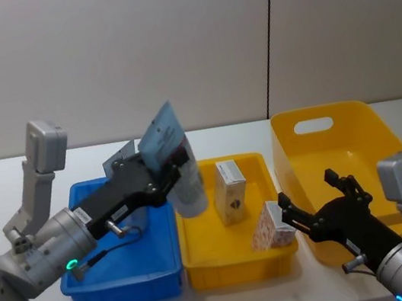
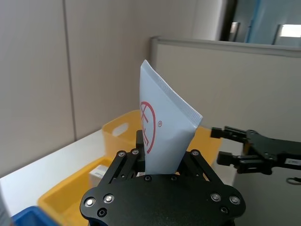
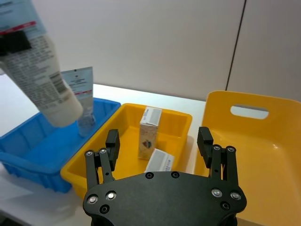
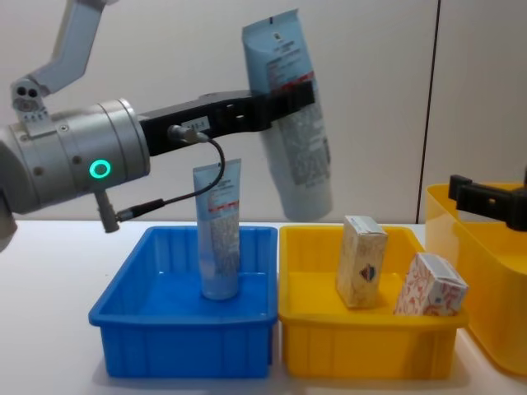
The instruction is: Bimanual collaborative sorting of washing and personal care products
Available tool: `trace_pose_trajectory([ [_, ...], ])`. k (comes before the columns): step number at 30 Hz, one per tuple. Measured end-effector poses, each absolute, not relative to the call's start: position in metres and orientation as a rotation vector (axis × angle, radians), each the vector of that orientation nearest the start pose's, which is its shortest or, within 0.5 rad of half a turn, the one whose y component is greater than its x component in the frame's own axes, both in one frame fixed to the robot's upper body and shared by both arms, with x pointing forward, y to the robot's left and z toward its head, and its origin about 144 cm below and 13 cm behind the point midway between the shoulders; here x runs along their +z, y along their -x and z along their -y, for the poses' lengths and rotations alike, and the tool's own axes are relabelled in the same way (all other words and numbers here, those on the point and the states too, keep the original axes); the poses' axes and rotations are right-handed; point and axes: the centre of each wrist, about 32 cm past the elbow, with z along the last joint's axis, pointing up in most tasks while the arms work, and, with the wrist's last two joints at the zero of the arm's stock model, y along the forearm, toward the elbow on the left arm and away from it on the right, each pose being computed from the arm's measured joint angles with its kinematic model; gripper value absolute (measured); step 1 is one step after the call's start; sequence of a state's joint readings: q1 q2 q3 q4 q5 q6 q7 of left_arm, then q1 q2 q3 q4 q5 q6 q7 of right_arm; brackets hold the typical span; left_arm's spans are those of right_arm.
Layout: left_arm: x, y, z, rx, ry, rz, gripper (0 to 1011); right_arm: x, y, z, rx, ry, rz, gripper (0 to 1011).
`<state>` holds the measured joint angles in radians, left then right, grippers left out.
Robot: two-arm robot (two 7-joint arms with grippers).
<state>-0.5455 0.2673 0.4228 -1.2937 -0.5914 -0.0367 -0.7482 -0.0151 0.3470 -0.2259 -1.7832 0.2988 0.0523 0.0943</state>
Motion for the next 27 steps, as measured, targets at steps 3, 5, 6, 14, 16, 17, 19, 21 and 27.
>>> trace_pose_trajectory([
  [3,1.242,-0.589,-0.202,0.459,0.235,0.058,242,1.197,-0.442,0.238,-1.169,-0.018,0.064,1003],
  [5,1.241,-0.591,-0.2,0.436,0.239,0.054,242,1.2,-0.441,0.239,-1.147,-0.016,0.061,1003],
  [6,1.241,-0.591,-0.199,0.43,0.241,0.052,242,1.201,-0.441,0.239,-1.137,-0.015,0.058,1003],
  [14,1.24,-0.595,-0.195,0.383,0.25,0.043,242,1.214,-0.441,0.238,-1.045,0.001,0.051,1003],
  [16,1.24,-0.595,-0.194,0.373,0.252,0.042,242,1.218,-0.442,0.237,-1.012,0.011,0.054,1003],
  [17,1.24,-0.596,-0.194,0.37,0.252,0.041,242,1.219,-0.442,0.236,-1.001,0.015,0.058,1003],
  [19,1.24,-0.596,-0.194,0.363,0.254,0.04,242,1.222,-0.443,0.235,-0.984,0.02,0.064,1003],
  [21,1.24,-0.597,-0.193,0.357,0.255,0.039,242,1.225,-0.445,0.232,-0.96,0.032,0.079,1003],
  [27,1.239,-0.597,-0.192,0.345,0.258,0.037,242,1.231,-0.452,0.224,-0.911,0.07,0.14,1003],
])
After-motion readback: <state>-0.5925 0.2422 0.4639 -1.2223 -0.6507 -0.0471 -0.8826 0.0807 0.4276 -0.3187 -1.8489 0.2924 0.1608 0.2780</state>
